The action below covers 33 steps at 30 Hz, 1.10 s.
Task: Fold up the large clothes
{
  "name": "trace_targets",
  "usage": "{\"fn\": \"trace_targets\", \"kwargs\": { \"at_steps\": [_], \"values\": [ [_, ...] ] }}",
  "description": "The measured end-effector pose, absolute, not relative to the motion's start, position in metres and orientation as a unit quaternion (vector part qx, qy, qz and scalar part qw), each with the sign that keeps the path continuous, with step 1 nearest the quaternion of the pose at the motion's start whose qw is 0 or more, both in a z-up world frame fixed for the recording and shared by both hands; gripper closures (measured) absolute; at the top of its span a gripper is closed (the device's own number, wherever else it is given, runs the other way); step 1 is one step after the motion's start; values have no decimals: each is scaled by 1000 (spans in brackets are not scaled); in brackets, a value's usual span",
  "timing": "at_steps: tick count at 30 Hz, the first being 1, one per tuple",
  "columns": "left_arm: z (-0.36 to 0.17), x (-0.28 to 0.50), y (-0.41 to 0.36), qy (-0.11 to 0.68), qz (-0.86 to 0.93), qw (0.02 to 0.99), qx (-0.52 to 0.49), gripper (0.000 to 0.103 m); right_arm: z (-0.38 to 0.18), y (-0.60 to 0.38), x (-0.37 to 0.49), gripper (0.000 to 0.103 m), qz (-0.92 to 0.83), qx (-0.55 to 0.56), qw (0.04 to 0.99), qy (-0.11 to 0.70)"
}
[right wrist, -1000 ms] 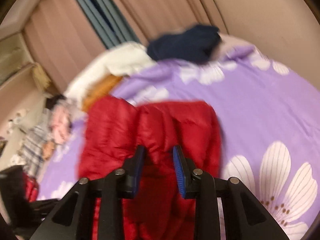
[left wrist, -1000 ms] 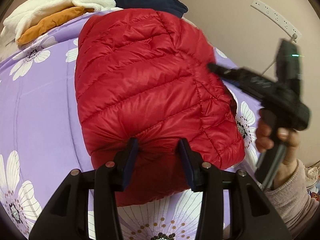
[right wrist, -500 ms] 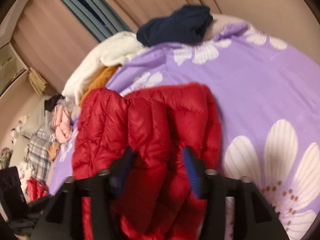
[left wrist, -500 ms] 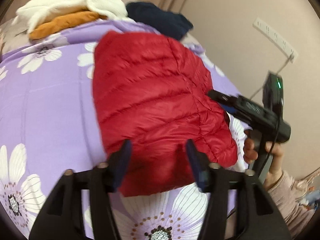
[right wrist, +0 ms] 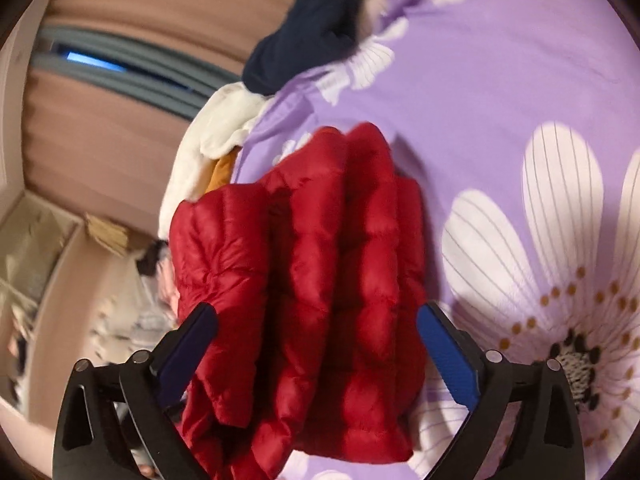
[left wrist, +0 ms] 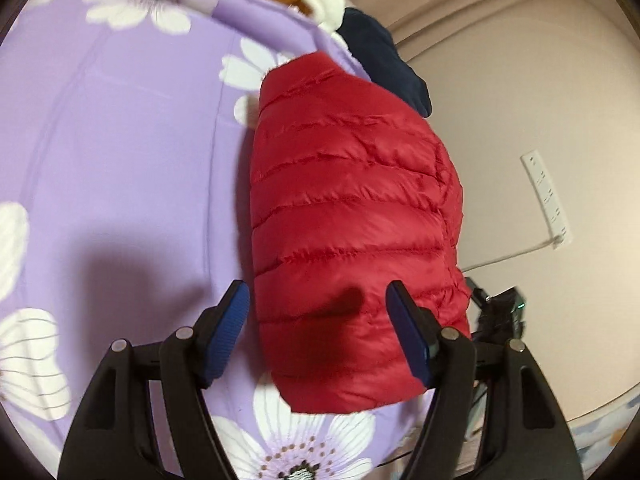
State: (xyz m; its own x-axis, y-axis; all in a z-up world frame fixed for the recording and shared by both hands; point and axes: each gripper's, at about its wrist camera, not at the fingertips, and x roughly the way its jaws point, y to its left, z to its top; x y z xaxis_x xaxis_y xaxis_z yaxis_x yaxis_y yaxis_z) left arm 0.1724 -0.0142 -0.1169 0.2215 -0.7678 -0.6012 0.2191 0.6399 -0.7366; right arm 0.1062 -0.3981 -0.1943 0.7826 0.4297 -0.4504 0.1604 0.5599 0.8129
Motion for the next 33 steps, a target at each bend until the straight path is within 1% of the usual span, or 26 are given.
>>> {"fn": "trace_targets", "kwargs": {
  "at_steps": [2, 3, 4, 10, 12, 14, 16, 18, 23, 27, 33],
  "values": [
    [-124, 178, -16, 534, -337, 723, -282, 31, -202, -400, 109, 2, 93, 482, 812, 316],
    [-126, 182, -16, 536, -339, 717, -291, 25, -204, -400, 111, 1, 102, 491, 807, 313],
    [-128, 184, -18, 537, -337, 713, -298, 24, -206, -401, 112, 1, 112, 498, 802, 310],
    [-139, 194, -29, 551, -333, 706, -296, 23, -204, -395, 123, 1, 127, 493, 799, 320],
    [-142, 199, -32, 551, -330, 707, -295, 20, -203, -392, 129, 1, 126, 487, 801, 325],
    [-144, 202, -34, 552, -331, 706, -297, 19, -203, -390, 133, 1, 130, 483, 801, 330],
    [-147, 208, -38, 554, -329, 706, -294, 16, -203, -388, 139, 1, 123, 476, 802, 339],
    [-150, 211, -39, 555, -326, 708, -291, 10, -207, -389, 143, 1, 119, 474, 800, 348],
    [-161, 217, -41, 562, -324, 699, -301, 4, -220, -393, 150, 1, 125, 493, 782, 360],
    [-166, 219, -45, 565, -331, 690, -309, 3, -226, -397, 153, 1, 132, 515, 768, 358],
    [-166, 222, -66, 570, -341, 686, -296, 0, -228, -392, 155, 1, 142, 512, 767, 359]
  ]
}}
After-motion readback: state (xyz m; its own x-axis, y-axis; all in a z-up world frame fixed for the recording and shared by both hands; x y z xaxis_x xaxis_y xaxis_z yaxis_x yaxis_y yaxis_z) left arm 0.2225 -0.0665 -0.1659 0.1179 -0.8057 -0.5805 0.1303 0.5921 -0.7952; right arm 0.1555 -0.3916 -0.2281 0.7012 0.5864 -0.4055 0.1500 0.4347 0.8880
